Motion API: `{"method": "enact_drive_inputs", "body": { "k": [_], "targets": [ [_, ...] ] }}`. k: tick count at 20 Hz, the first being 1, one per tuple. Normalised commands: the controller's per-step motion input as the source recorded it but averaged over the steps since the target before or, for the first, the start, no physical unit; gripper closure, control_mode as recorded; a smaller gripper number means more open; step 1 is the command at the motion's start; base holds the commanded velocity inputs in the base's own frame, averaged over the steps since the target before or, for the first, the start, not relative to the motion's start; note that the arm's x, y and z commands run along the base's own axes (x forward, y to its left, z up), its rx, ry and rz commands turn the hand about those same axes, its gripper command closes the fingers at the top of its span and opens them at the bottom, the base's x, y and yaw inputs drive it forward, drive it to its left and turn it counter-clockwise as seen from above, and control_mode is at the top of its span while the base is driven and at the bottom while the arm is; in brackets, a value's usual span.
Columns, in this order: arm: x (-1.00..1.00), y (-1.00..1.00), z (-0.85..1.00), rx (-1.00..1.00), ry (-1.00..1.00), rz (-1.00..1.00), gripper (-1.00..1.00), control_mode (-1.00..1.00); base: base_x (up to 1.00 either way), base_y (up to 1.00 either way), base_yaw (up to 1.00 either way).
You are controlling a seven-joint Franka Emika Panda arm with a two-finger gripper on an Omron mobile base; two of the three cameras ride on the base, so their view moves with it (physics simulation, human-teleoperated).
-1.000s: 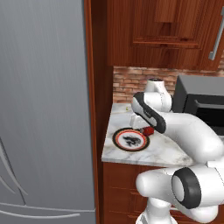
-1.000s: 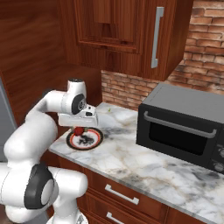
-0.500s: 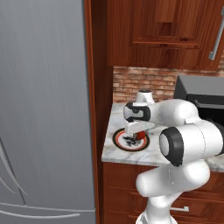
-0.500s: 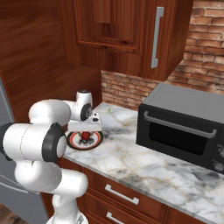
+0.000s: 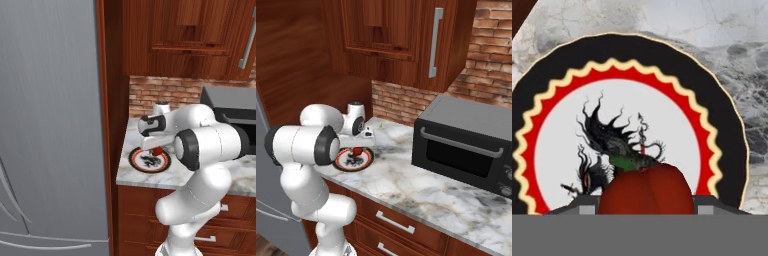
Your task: Pick the bell pepper from the microwave and place it on plate located on the counter.
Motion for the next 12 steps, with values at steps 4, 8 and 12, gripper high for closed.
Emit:
{"method": "enact_drive_inputs", "body": {
  "k": [4, 8, 12],
  "targets": [
    [0.00, 0.02, -0.44, 0.00, 0.00, 0.00, 1.00, -1.00, 0.00, 0.00, 0.00],
    [0.00, 0.00, -0.32, 0.00, 0.00, 0.00, 1.00, -1.00, 0.00, 0.00, 0.00],
    [0.00, 0.00, -0.02, 0.00, -0.03, 0.00, 1.00, -1.00, 0.00, 0.00, 0.00]
  ]
}}
